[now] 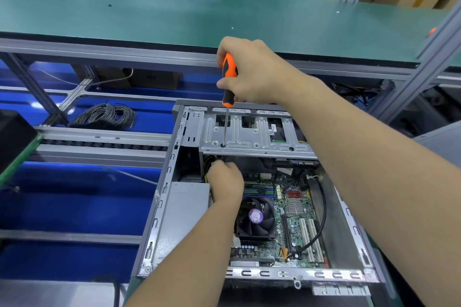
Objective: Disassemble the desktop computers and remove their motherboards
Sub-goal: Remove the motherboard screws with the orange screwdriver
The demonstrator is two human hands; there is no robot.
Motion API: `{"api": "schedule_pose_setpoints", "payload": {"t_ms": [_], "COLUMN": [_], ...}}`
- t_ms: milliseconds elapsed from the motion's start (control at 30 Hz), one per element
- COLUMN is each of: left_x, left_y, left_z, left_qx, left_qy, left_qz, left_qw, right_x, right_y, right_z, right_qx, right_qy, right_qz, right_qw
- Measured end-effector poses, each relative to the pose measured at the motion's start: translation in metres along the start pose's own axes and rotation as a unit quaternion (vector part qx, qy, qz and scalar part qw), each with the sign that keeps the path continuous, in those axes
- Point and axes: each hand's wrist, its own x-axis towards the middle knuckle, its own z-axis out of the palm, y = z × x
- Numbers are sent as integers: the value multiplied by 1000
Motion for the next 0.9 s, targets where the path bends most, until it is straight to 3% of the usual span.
{"api": "schedule_pose_setpoints", "payload": {"t_ms": [33,67,133,167,200,300,567,767,900], "left_x": [3,4,3,6,8,11,13,17,17], "left_y": [1,2,5,6,7,12,26,28,28], "left_z": [1,2,7,10,13,21,23,22,23], "left_qx": [-163,-333,-580,-648,-693,-772,-858,-842,-839], "left_qy": [-13,-37,-81,-90,-94,-105,-74,-79,-78], "left_qz": [-106,-215,-358,-385,-391,-359,-303,-288,-287], "left_qw": [981,917,727,652,598,514,408,449,455], "right_x": [0,1,1,2,2,2,3,3,4], "right_y": [0,1,0,-1,-1,-3,-2,0,-3], "right_z": [0,0,0,0,0,0,-2,-4,-1], "right_qx": [0,-3,-10,-11,-11,-11,-12,-21,-25], "right_qy": [1,1,2,1,-1,-3,-5,-14,-13], "right_qz": [2,1,1,2,3,5,0,2,-9], "right_qw": [1000,1000,1000,1000,1000,1000,1000,1000,1000]}}
